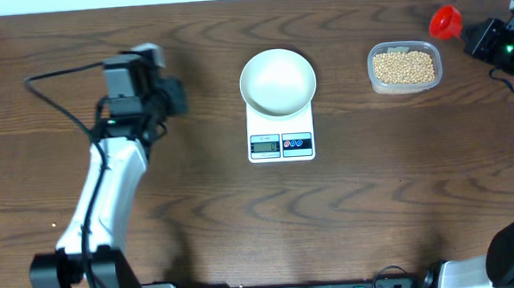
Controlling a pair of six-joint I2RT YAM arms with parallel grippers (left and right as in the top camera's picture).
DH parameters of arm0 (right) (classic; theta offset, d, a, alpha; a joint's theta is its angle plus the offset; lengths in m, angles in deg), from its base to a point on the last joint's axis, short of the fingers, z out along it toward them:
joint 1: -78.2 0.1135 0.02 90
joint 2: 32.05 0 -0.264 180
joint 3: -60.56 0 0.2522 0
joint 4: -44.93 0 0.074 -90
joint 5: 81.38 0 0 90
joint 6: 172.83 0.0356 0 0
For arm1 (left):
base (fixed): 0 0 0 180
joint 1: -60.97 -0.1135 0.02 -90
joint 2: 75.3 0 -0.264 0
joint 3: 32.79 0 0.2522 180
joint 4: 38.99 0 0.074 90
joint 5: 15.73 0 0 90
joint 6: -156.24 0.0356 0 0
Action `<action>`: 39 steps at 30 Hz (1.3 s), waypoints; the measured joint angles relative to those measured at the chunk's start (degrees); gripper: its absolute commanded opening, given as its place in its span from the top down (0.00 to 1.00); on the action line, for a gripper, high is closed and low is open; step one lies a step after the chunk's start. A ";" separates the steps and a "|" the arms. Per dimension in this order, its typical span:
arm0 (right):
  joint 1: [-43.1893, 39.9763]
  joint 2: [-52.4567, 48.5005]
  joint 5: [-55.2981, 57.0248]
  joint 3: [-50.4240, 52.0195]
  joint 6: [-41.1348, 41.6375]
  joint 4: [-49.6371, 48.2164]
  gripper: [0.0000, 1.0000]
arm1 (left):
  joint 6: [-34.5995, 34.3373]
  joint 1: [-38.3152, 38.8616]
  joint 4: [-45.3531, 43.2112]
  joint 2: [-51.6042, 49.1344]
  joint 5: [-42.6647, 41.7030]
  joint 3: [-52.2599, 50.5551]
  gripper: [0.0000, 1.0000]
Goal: Scoop item into bowl and weigh 50g on scale
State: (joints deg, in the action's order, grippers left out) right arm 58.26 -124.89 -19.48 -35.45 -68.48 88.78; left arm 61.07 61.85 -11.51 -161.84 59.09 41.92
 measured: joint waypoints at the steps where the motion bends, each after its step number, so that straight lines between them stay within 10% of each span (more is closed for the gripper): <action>1: 0.04 0.13 -0.07 -0.44 -0.44 -0.39 0.99 | 2.16 1.51 1.75 1.16 -0.90 0.13 0.71; 11: 0.04 0.52 0.61 -1.16 -2.05 -4.59 0.99 | 13.25 8.79 22.23 10.60 -8.57 0.57 0.71; 12: 0.04 0.52 0.79 -1.16 -2.05 -4.59 0.99 | 13.60 9.11 23.50 10.60 -8.72 0.57 0.62; 13: 0.04 0.55 0.94 -1.16 -2.05 -4.59 0.99 | 14.03 9.46 24.68 10.54 -8.76 0.57 0.14; 14: 0.04 0.52 1.01 -1.16 -2.05 -4.59 0.99 | 13.97 9.60 25.18 10.54 -8.83 0.57 0.05; 27: 0.04 0.55 1.14 -1.16 -2.27 -2.69 0.99 | 15.17 9.90 25.97 10.54 -8.70 0.57 0.02; 39: 0.04 0.55 1.16 -1.18 -3.37 -0.61 0.99 | 31.89 9.84 28.59 10.54 -9.64 0.61 0.02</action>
State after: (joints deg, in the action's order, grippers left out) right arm 58.30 -124.34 -18.32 -36.63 -71.85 88.16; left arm 92.96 71.69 17.08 -151.31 49.45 42.53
